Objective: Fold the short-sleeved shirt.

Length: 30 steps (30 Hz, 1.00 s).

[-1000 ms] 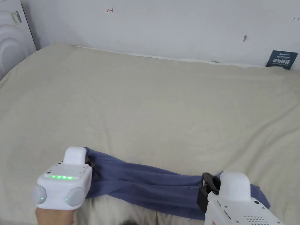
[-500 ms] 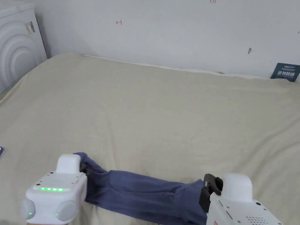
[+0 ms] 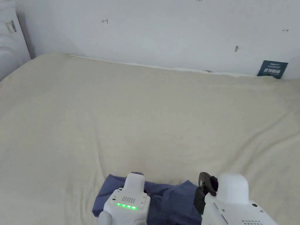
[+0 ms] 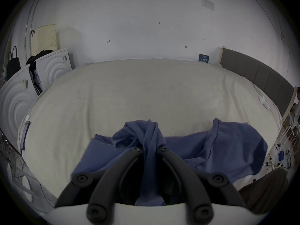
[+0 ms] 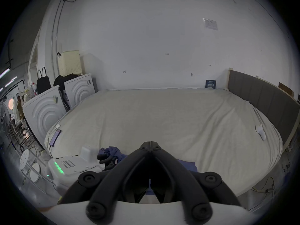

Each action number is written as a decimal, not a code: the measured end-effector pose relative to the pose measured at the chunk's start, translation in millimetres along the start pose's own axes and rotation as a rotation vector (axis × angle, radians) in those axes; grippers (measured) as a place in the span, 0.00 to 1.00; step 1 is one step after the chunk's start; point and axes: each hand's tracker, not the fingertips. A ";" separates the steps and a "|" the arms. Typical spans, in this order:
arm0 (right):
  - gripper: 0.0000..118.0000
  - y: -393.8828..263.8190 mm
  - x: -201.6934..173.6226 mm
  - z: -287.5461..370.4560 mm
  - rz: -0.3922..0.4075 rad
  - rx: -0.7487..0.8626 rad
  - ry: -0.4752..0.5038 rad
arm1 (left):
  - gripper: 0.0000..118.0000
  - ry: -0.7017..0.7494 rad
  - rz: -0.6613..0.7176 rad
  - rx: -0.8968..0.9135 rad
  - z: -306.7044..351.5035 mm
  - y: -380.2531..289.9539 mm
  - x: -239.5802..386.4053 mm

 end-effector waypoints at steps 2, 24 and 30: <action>0.01 -3.6 9.6 2.4 -0.012 -0.011 -0.024 | 0.35 -0.044 0.037 0.031 -1.4 -7.4 -3.9; 0.01 -17.7 10.7 -2.5 -0.027 -0.037 -0.014 | 0.00 0.230 -0.071 -0.003 20.3 -13.4 -62.1; 0.01 -20.5 22.2 -5.3 -0.035 -0.044 -0.038 | 0.00 0.166 -0.245 0.030 -3.0 -20.4 23.9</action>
